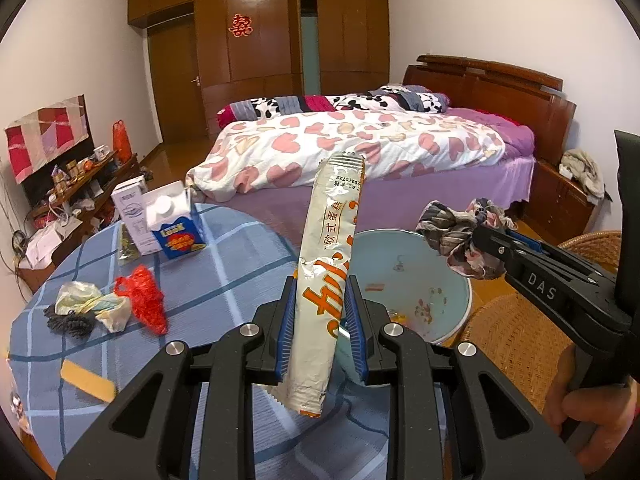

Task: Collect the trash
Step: 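Carry the white wrapper with the left tool while the right tool carries the grey rag over the bucket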

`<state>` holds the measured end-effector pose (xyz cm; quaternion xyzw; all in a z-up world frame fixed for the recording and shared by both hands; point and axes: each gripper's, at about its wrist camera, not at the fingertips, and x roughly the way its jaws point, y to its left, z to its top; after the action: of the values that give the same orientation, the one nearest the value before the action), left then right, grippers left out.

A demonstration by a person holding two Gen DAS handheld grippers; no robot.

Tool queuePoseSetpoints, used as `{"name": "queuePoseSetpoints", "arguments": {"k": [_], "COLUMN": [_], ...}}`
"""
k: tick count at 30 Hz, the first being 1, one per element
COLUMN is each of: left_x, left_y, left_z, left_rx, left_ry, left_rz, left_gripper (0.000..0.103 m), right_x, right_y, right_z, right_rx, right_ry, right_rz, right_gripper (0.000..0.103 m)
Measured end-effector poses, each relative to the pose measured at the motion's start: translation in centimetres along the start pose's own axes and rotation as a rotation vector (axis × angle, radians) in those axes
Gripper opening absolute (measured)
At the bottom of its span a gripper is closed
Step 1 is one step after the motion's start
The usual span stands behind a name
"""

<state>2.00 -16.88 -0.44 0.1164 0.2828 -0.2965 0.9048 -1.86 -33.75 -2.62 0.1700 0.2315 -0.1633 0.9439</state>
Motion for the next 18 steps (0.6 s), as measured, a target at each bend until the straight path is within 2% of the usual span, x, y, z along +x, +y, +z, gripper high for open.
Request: {"name": "queuePoseSetpoints", "arguments": {"k": [11,18], "left_x": [2.9,5.6], "left_y": [-2.8,-3.6], "left_z": [0.7,0.5], "left_rx": [0.032,0.02], "left_ry": [0.028,0.078], "left_rz": [-0.011,-0.01], "left_gripper": [0.024,0.024], "right_x": [1.2,3.0], "right_y": [-1.8,-3.4], "right_z": [-0.4,-0.9], "right_rx": [0.013,0.039], "right_ry": [0.008,0.04], "right_rz": [-0.077,-0.119], "right_gripper": [0.019,0.019]}}
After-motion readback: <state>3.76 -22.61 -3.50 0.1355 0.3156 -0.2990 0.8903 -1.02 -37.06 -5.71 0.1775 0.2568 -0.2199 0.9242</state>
